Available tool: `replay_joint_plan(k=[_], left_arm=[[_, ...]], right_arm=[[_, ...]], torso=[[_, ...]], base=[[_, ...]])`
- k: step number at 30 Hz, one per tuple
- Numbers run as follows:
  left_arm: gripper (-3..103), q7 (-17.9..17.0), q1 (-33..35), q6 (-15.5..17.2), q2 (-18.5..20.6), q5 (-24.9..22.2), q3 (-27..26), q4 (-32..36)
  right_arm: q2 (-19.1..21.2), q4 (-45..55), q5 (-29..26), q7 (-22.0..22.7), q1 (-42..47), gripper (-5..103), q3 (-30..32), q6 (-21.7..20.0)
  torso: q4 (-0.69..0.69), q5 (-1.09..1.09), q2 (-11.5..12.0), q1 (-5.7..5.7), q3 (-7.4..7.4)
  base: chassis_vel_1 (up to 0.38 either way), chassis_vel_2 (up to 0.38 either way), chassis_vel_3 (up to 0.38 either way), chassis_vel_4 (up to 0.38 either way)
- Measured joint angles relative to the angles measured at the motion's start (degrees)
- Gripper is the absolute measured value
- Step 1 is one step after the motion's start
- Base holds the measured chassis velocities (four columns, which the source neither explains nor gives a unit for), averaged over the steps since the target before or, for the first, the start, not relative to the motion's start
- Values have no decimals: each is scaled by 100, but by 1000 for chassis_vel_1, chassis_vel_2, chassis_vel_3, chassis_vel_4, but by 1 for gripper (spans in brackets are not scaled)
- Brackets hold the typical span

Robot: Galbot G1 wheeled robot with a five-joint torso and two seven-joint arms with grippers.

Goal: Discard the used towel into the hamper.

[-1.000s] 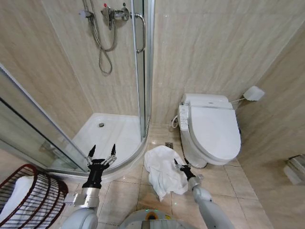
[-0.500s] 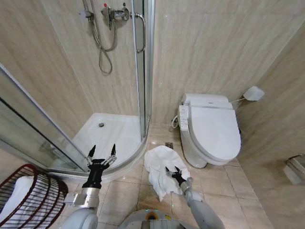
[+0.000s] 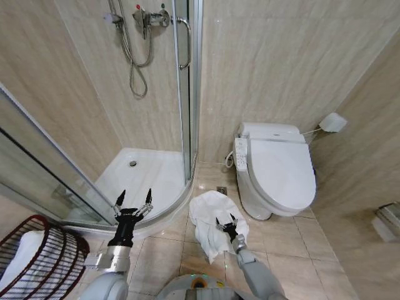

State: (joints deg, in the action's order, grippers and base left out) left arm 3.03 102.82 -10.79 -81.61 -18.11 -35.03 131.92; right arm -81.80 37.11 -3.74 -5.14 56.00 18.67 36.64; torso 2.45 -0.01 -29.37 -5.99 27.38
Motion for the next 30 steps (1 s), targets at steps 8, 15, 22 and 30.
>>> replay_joint_plan(k=[8,15,22,30], left_arm=[[100,0,0,0,0,0,0,0],[100,0,0,0,0,0,0,0],[100,0,0,0,0,0,0,0],[100,0,0,0,0,0,0,0]], right_arm=[[26,54,-195,-389,39,100,115,-308],[141,222,-1001,-1179,115,100,282,-1460],[268,217,-1215,-1836,194,100,259,-1925],[105,-522,-58,-2291,-121,100,875,-1630]], torso=[[0,0,0,0,0],[1,2,0,0,0],[0,2,0,0,0],[0,1,0,0,0]], base=[[0,0,0,0],[0,0,0,0],[0,0,0,0],[0,0,0,0]])
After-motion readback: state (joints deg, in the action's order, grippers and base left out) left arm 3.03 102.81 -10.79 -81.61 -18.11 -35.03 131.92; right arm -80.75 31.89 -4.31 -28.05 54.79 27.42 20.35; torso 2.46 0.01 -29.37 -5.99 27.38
